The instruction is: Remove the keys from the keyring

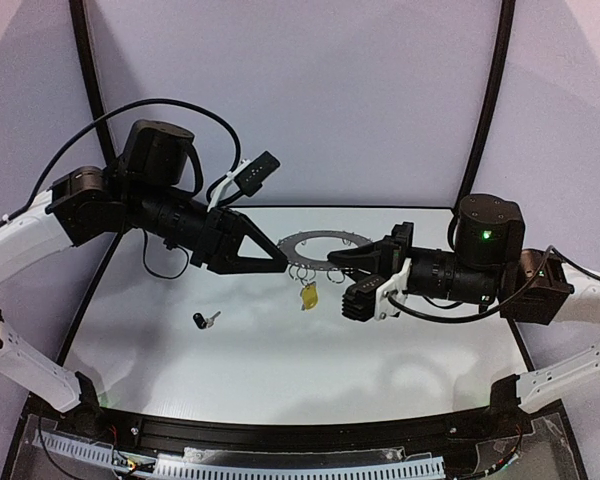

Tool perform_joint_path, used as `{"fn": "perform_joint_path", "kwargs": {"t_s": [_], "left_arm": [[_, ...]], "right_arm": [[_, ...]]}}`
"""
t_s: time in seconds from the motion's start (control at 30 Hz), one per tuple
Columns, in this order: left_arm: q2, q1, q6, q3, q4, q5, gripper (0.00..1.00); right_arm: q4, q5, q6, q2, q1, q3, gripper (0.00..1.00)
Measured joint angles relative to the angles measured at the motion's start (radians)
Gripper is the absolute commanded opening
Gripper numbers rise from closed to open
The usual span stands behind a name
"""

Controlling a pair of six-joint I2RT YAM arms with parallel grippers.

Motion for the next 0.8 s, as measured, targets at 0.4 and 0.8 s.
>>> {"fn": "perform_joint_path", "kwargs": {"t_s": [0.4,0.8], "left_arm": [[-0.02,0.0,-0.055,-0.05,0.062,-0.002,0.24],[-0.103,-0.006,-0.13,-0.133,0.108,-0.069,0.3]], "right_arm": [[0.018,0.02,0.016,0.01,0.0,-0.006,0.0],[0.151,0.081,0.038,0.027,0.0,-0.013,0.0]]}}
